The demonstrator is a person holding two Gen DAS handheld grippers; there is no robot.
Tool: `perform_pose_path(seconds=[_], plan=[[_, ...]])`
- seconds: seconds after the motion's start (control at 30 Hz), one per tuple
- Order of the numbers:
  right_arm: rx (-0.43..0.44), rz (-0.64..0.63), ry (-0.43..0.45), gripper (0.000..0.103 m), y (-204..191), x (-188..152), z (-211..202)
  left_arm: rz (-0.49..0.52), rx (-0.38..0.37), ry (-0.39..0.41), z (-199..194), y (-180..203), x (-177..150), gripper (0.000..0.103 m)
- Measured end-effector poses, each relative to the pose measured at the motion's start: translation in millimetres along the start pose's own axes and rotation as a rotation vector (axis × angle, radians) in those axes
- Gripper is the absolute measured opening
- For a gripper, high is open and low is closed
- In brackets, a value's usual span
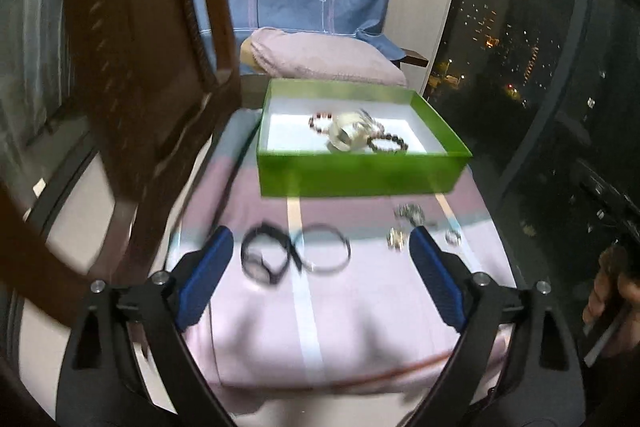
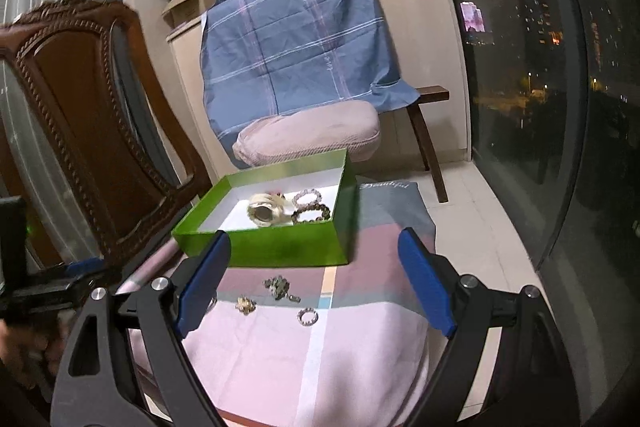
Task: Organize jewelry
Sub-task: 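Withdraw both tools from the green box back over the cloth, then move the left tool to the black watch and close on its strap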
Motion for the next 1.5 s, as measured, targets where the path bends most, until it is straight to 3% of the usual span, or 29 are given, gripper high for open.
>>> perform_pose_path(seconds=[0.07,0.17,0.53,1.5], plan=[[-0.013,-0.021,-0.008,0.084,-6,-5,-3,0.017,0.013,0.028,-6,0,-10,0.089],[-0.027,-0.040,-0.031,0.084,-13,-18,-9,0.075,0.033,0.004,-1,2,-18,0.089],[-0.035,-0.122,-0.097,0.084,-37,-47,-18,0.074,0.014,0.004,-3,6,-15,0.089],[-0.037,-0.115,-0.103,0.084,-40,-48,-15,0.091,0.034,-0.020,9,0,-26,0.089]])
Point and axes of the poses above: each gripper's, at about its wrist camera, not at the fingertips, and z roughly the way its jaws point, y to its right, x to its top, the point moved 5 cm from there along z, roughly the way its jaws point, and after that the axes turned 14 degrees about y, right-handed, at the moved point
